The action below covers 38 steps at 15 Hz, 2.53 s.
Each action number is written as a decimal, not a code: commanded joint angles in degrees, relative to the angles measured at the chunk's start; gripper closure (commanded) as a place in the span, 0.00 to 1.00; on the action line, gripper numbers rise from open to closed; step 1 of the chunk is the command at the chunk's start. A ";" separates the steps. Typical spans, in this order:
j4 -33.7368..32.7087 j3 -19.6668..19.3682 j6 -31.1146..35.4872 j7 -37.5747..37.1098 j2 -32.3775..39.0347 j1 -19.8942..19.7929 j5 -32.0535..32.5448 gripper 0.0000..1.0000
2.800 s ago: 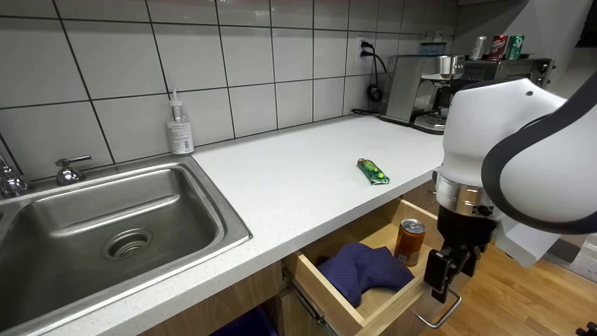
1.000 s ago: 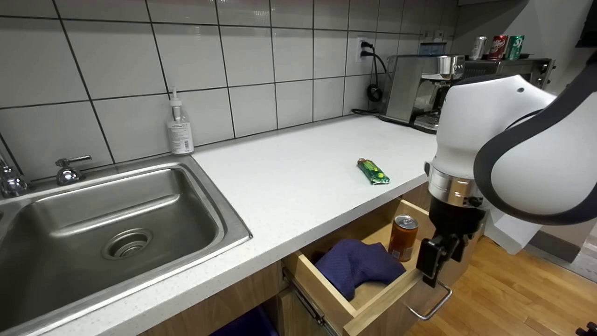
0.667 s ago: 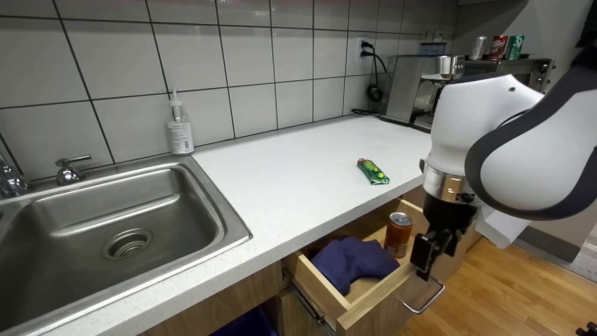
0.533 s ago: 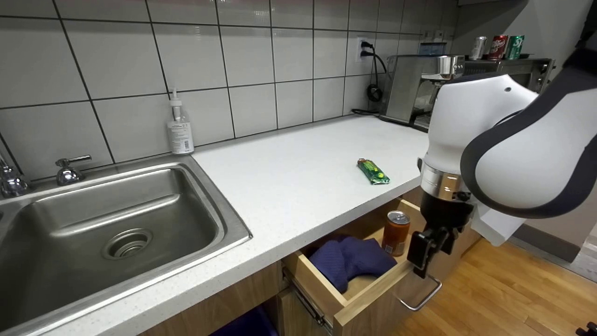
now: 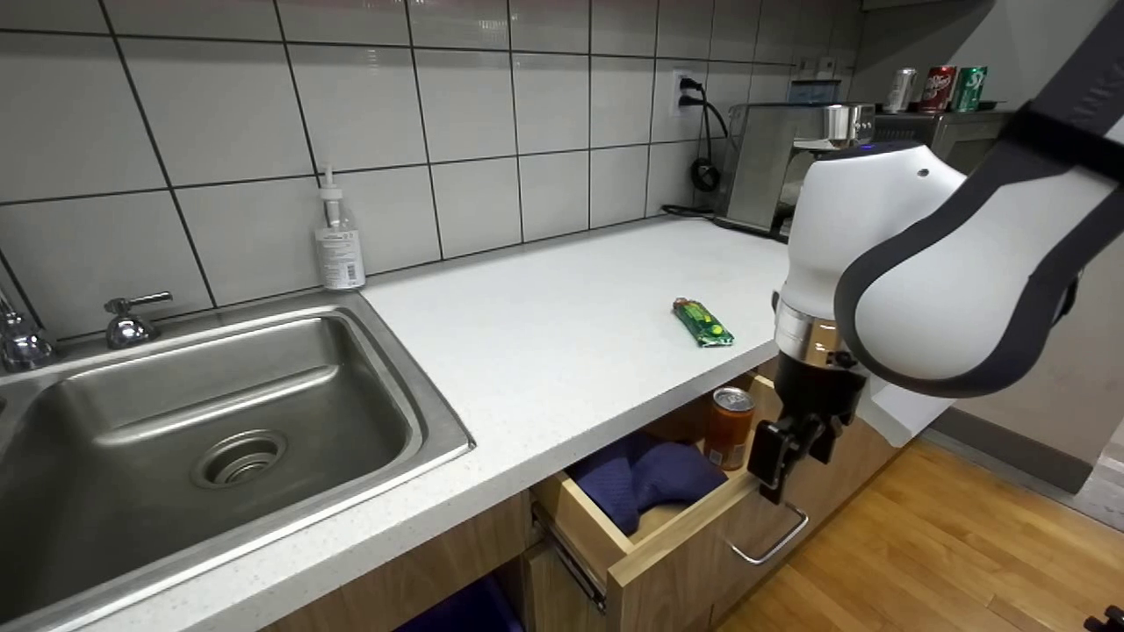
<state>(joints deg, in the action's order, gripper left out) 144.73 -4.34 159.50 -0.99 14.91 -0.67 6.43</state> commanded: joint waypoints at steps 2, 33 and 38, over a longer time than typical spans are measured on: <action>-3.84 -0.40 0.60 0.99 2.36 -0.89 -0.12 0.00; -12.53 1.91 -1.35 9.85 5.91 -5.03 -2.88 0.00; -7.26 1.21 0.20 9.81 1.65 -4.43 -2.08 0.00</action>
<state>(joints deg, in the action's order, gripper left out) 132.79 -3.40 158.77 7.56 21.36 -4.50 3.83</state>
